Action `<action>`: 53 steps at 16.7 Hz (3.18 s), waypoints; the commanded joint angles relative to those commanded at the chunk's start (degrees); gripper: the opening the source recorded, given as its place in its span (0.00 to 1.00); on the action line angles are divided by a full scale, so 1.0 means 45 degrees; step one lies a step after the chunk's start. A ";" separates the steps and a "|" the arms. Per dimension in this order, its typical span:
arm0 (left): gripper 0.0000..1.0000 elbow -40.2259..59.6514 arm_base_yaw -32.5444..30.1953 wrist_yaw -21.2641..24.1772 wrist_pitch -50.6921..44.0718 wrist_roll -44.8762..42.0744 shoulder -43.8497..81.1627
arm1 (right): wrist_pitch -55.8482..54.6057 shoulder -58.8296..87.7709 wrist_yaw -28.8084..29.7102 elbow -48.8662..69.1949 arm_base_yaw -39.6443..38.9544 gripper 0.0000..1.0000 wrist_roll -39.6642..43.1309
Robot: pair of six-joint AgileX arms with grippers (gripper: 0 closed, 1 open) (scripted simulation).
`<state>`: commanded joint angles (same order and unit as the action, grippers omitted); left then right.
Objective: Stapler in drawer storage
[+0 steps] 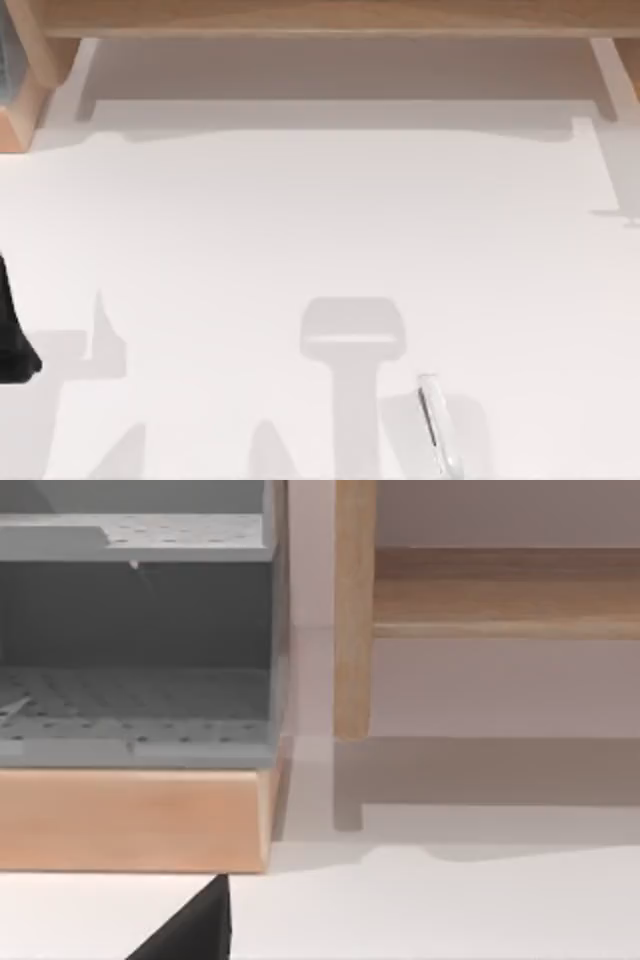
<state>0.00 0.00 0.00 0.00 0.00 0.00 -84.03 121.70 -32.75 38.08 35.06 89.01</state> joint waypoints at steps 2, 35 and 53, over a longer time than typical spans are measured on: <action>1.00 0.0000 0.0000 0.0000 0.0000 0.0000 0.0000 | -0.0477 -0.0247 -0.0435 -0.0752 0.0416 0.00 -0.0001; 1.00 0.0000 0.0000 0.0000 0.0000 0.0000 0.0000 | -0.1704 -0.0901 -0.1585 -0.2616 0.1535 1.00 -0.0025; 1.00 0.0000 0.0000 0.0000 0.0000 0.0000 0.0000 | 0.3873 -0.5029 -0.1381 -0.3380 -0.2160 1.00 -0.5686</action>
<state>0.00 0.00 0.00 0.00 0.00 0.00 -66.60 99.07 -38.96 22.87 25.34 63.42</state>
